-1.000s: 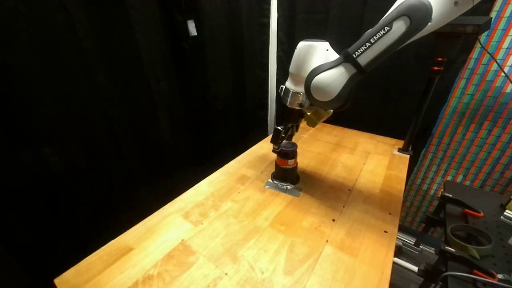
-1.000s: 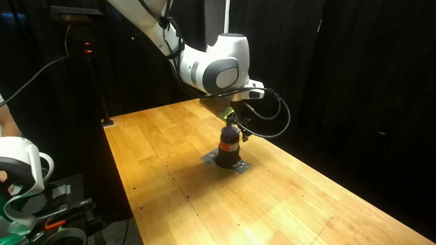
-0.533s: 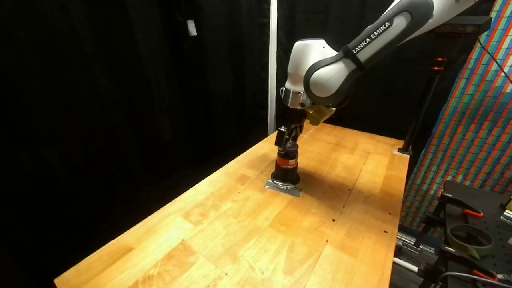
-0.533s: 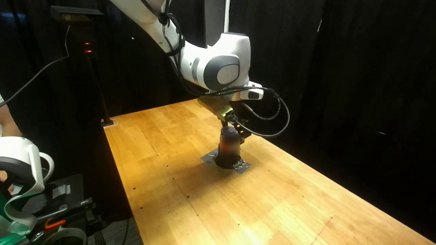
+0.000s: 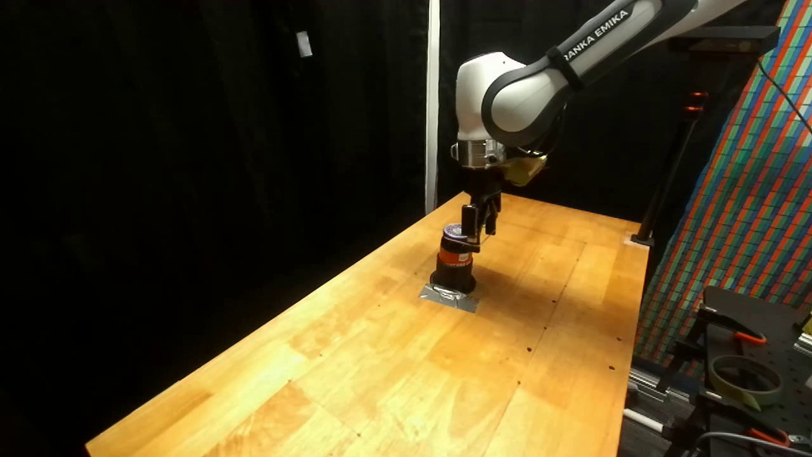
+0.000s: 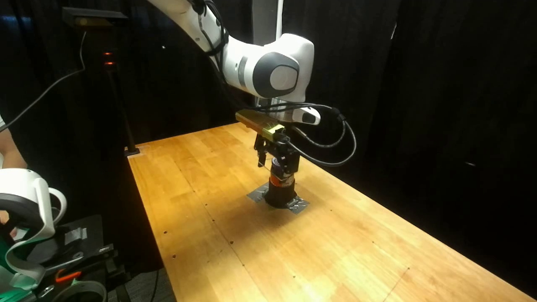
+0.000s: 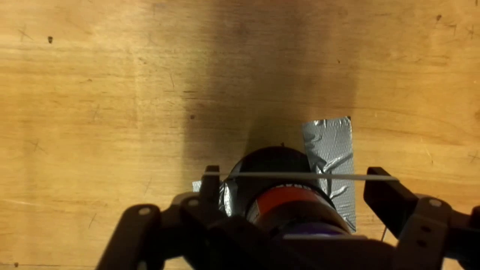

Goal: Put the rubber band on the jar.

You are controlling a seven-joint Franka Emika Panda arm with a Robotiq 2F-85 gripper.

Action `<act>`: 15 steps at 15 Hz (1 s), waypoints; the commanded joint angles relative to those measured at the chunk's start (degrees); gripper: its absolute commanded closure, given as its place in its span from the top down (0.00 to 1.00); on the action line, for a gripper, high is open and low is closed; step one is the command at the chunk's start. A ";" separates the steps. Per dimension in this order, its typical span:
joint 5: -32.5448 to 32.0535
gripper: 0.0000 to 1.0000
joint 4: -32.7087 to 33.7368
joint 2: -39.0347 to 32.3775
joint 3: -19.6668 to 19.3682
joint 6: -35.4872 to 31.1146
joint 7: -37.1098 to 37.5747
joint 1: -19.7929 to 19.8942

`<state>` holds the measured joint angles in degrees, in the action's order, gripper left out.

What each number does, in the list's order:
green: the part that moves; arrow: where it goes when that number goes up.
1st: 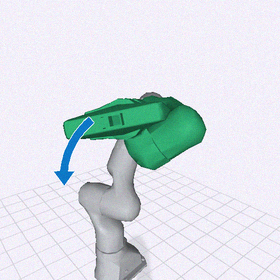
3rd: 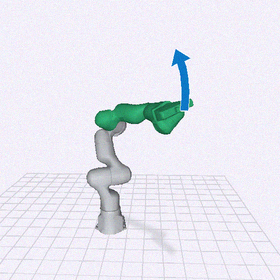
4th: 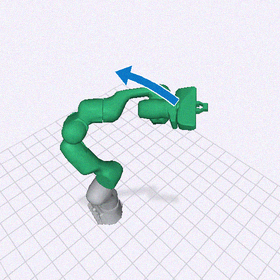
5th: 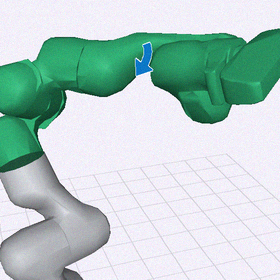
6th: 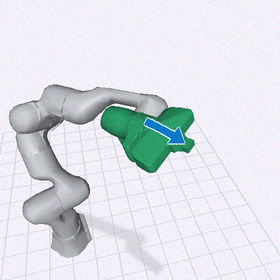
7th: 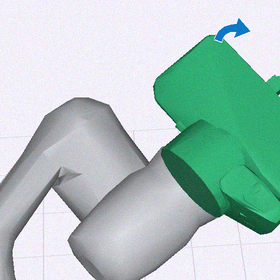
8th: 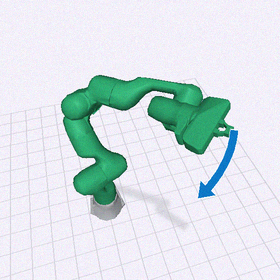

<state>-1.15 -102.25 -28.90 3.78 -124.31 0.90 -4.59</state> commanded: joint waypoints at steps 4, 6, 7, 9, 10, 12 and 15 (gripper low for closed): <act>-0.36 1.00 -4.55 1.38 -0.73 -5.26 1.32 -0.42; -0.40 1.00 -6.55 1.89 -0.85 -9.68 1.83 -0.50; -0.41 1.00 -7.43 2.10 -0.92 -11.53 2.01 -0.50; -0.93 1.00 -9.28 2.46 -1.66 -15.90 3.80 -0.91; -0.86 1.00 -10.00 2.62 -1.72 -17.09 3.87 -0.79; -0.55 1.00 -12.04 3.65 -1.72 -18.78 3.54 -0.38; 0.94 0.66 -16.63 7.19 -0.83 -21.10 1.48 0.95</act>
<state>-1.22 -112.15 -27.14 2.82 -142.57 3.57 -4.54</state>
